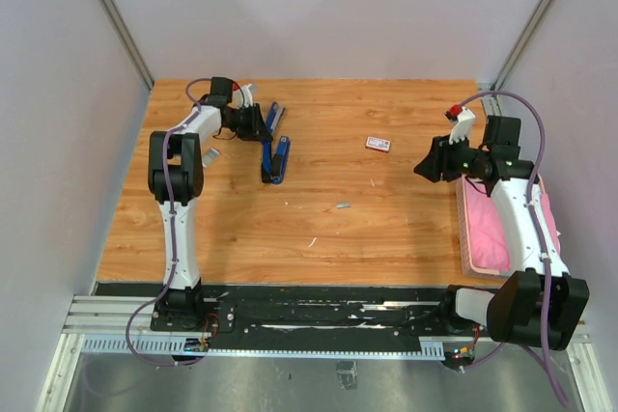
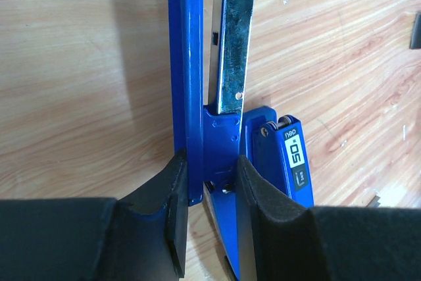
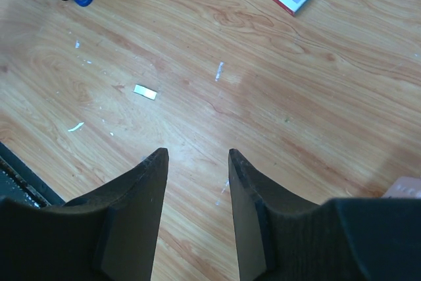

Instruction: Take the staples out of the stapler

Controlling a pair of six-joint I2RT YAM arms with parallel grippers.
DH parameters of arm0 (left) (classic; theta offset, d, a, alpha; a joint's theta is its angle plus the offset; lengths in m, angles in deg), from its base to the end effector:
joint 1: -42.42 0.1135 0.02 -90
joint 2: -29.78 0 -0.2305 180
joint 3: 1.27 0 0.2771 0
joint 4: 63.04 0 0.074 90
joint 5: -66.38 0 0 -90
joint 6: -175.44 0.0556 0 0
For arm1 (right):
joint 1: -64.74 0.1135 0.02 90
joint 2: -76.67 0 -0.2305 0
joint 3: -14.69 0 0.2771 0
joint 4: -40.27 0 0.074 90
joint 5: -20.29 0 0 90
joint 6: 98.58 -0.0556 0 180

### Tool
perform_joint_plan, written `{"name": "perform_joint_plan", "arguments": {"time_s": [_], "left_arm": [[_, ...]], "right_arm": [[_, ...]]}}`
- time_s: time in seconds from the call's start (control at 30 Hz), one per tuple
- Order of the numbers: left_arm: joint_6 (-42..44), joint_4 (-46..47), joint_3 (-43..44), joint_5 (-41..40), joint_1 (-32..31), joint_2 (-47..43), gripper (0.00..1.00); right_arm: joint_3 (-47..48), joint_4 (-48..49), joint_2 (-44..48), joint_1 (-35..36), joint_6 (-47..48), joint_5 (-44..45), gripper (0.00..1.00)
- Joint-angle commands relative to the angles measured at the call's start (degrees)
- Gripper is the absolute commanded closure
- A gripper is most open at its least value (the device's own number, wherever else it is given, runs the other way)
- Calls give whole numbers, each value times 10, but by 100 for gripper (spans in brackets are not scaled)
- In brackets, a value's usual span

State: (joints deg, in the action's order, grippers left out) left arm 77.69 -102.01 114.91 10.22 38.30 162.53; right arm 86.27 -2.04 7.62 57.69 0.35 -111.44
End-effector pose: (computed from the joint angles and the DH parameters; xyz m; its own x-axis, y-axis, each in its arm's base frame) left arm 0.5065 -0.0675 0.1046 -0.8653 -0.0500 -0.4987 0.2596 0.8064 -0.5313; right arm 0.3054 -0.0005 0.2671 -0.5627 -0.0471 -0.8253 -0.5096 0.8059 0.3014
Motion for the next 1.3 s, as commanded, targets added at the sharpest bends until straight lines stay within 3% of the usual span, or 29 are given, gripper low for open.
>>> {"name": "perform_joint_plan", "arguments": {"time_s": [0.0,0.2,0.33,0.43,0.7,0.97,1.1,1.27], "left_arm": [[-18,7,-19,34,6,9,74],[-25,22,-41,25,12,11,71],[-21,21,-49,27,17,16,52],[-18,16,-52,18,19,18,52],[-16,14,-46,8,20,14,69],[-16,23,-61,38,21,13,99],[-37,45,-79,64,23,20,100],[-45,46,-83,58,25,18,100]], "right_arm": [[3,28,-1,36,-5,-40,57],[50,64,-66,161,6,13,56],[130,39,-149,247,8,34,56],[197,6,-209,287,12,43,56],[361,-18,-359,340,-31,96,57],[556,-53,-532,346,-86,130,58],[583,-37,-563,369,-85,98,59],[529,27,-539,429,6,117,55]]}}
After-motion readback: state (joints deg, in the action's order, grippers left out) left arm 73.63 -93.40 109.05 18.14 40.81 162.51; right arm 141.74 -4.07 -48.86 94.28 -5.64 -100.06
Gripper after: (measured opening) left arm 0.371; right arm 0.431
